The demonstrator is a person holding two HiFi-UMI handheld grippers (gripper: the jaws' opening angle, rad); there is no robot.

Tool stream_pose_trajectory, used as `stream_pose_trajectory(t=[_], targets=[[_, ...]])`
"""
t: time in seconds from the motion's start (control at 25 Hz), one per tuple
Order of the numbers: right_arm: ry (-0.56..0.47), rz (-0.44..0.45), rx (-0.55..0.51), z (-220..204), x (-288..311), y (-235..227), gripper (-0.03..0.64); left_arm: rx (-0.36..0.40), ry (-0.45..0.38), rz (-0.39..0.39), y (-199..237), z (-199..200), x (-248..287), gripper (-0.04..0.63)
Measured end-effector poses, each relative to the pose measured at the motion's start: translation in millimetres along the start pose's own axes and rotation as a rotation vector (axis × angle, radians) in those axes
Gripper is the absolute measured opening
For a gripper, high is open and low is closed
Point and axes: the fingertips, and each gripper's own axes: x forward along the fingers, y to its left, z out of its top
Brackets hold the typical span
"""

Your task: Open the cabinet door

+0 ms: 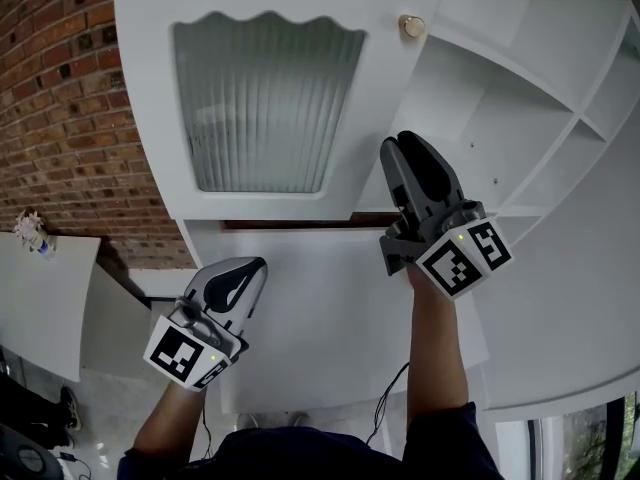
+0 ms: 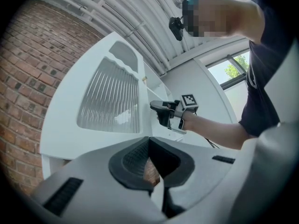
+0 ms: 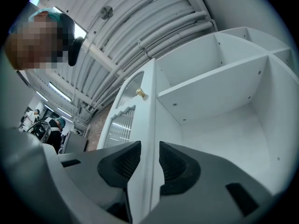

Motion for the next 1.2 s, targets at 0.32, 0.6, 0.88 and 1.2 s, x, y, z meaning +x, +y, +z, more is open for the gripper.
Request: stream_pose_trajectory(t=[0.32,0.6,0.88,1.2], targets=[[0.004,0.05,0.037,-8,10,-1,0.138,0.001,0.014,0.008,-3,-1,5,0.008],[0.001,0.074,0.052,-8,14,4,0.137,0.006,0.025,0.026,-5,0,-3,0.008],[-0.01,0.072,0.06,-5,14,8,0.132,0.017,0.022,0.039,-7,7,-12,0.008],[-0.012,0.07,0.066,1,2,18,0.12,0.022,0.019,0.037,-20,13,-22,0.008]])
